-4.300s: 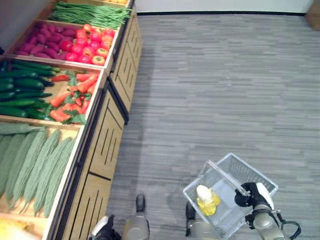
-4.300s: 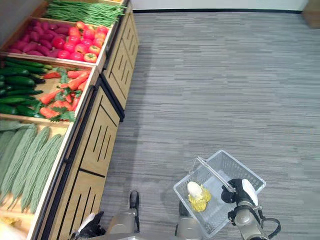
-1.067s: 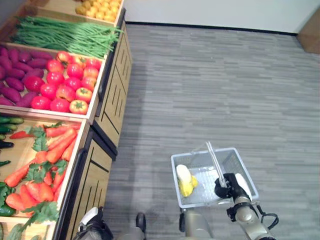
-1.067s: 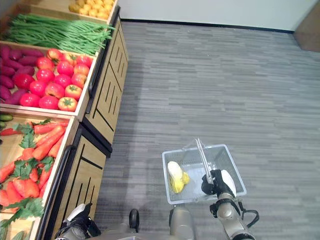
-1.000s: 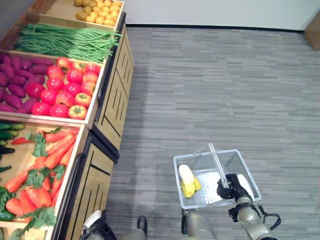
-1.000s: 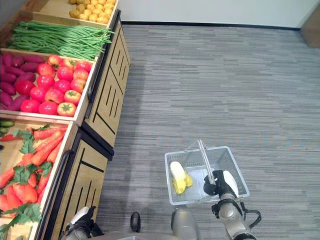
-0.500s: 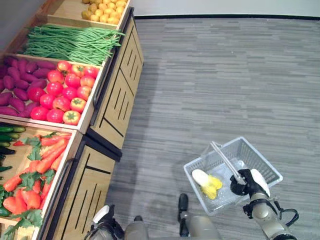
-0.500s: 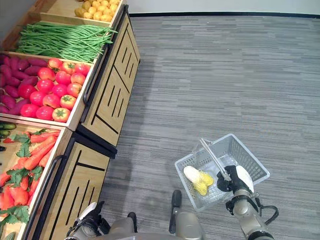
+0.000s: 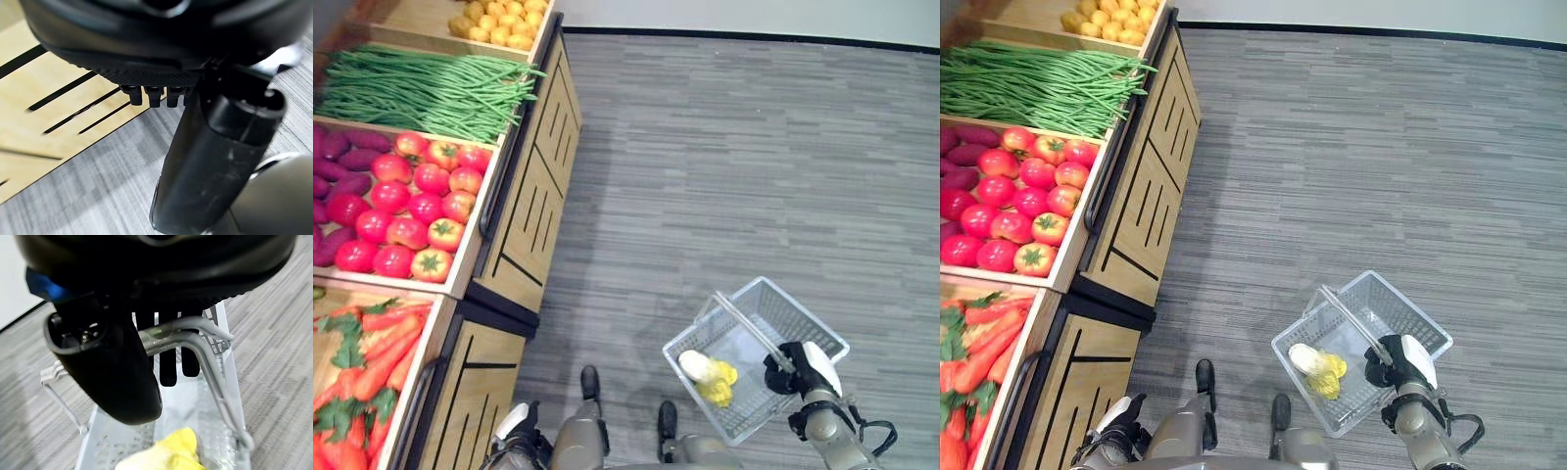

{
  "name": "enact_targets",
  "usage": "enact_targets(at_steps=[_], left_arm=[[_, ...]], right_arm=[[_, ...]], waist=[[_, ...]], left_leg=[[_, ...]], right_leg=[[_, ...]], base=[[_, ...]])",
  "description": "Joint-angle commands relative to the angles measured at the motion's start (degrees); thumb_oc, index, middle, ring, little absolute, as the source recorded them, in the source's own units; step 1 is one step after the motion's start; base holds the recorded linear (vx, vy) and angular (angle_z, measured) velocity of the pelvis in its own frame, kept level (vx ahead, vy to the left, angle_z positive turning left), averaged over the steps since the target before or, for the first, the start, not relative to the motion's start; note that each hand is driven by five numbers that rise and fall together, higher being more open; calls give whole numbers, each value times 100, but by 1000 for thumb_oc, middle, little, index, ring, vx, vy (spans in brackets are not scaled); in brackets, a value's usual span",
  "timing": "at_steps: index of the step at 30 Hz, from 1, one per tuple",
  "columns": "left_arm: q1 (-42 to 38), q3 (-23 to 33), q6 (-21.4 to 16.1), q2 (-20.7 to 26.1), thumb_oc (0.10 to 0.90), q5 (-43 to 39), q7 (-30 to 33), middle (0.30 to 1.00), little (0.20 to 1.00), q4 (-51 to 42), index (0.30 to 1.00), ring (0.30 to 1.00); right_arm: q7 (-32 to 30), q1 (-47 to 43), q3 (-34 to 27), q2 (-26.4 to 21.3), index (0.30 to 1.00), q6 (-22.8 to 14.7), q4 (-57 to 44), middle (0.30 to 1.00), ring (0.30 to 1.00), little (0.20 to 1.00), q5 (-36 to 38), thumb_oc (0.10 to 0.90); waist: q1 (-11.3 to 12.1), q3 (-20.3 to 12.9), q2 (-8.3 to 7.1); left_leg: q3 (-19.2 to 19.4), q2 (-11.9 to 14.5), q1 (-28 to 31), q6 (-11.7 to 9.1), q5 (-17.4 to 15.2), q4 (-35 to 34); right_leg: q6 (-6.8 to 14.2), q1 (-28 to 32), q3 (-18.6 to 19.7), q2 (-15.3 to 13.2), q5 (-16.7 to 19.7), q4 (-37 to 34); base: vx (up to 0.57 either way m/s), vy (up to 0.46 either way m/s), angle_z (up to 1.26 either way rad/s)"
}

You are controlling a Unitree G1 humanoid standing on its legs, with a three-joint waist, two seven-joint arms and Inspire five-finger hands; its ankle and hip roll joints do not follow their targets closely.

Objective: Get the vegetables into the basket

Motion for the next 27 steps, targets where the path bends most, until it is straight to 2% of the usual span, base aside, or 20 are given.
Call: enact_targets(at_steps=[1, 3, 4, 7, 10, 15, 21, 23, 24, 27], left_arm=[[72, 22, 67, 408, 900, 113, 201, 1000, 1000, 37, 1000, 1000], [35, 80, 81, 467, 900, 44, 227, 1000, 1000, 24, 1000, 1000], [12, 160, 103, 511, 900, -28, 235, 1000, 1000, -1, 1000, 1000], [-49, 213, 126, 543, 900, -84, 257, 1000, 1000, 33, 1000, 1000], [-99, 166, 127, 562, 900, -51, 252, 1000, 1000, 70, 1000, 1000], [-139, 155, 106, 535, 900, -70, 248, 1000, 1000, 98, 1000, 1000], [-182, 169, 67, 504, 900, -129, 245, 1000, 1000, 220, 1000, 1000], [-171, 174, 65, 496, 900, -147, 239, 1000, 1000, 236, 1000, 1000], [-114, 204, 63, 485, 900, -186, 221, 1000, 1000, 280, 1000, 1000], [19, 316, 84, 441, 900, -240, 238, 1000, 1000, 335, 1000, 1000]], right_arm=[[-344, -343, -298, -130, 300, -305, -656, 300, 300, 300, -83, 400], [-358, -469, -230, -72, 300, -296, -584, 300, 300, 300, -60, 400], [-345, -509, -188, -44, 300, -288, -555, 300, 300, 300, -58, 400], [-350, -568, -139, 8, 300, -279, -549, 300, 300, 300, -42, 400], [-355, -563, -125, 22, 300, -291, -541, 300, 300, 300, -23, 400], [-367, -581, -103, 14, 300, -316, -511, 300, 300, 300, 7, 400], [-330, -621, -7, -14, 300, -350, -484, 300, 300, 300, -54, 400], [-322, -607, -12, -26, 300, -347, -465, 300, 300, 300, -62, 400], [-290, -577, -9, -44, 300, -338, -443, 300, 300, 300, -63, 400], [-208, -526, 38, -135, 300, -352, -415, 300, 300, 300, -104, 400]], waist=[[213, -422, -384], [244, -417, -441], [270, -400, -440], [233, -355, -431], [154, -293, -414], [35, -205, -375], [-154, -174, -416], [-168, -193, -423], [-144, -246, -432], [-22, -403, -409]], left_leg=[[207, -141, -27, -131, -543, 499], [254, -204, 21, -58, -622, 491], [242, -246, 116, 27, -683, 456], [192, -333, 323, 71, -719, 309], [58, -378, 479, 84, -796, 286], [-205, -357, 700, 35, -941, 335], [-839, -365, 998, -80, -1337, 633], [-932, -369, 1053, -102, -1391, 665], [-1103, -339, 1141, -144, -1437, 702], [-1324, -165, 1177, -259, -1392, 726]], right_leg=[[983, -306, 431, -1057, 663, 832], [1031, -406, 457, -1113, 826, 1019], [1026, -548, 456, -1096, 921, 1431], [979, -857, 457, -1045, 1122, 1760], [912, -1079, 533, -929, 1126, 1640], [934, -1312, 676, -863, 1028, 1188], [1038, -1641, 1335, -764, 1140, 584], [1040, -1631, 1336, -748, 1148, 544], [1014, -1578, 1264, -710, 1122, 611], [868, -1359, 1094, -582, 877, 651]], base=[[123, 251, 1], [95, 205, -16], [114, 238, -8], [105, 152, 4], [119, 22, 20], [128, -56, 46], [193, -145, 51], [161, -178, 23], [179, -276, 48], [160, -316, 53]])
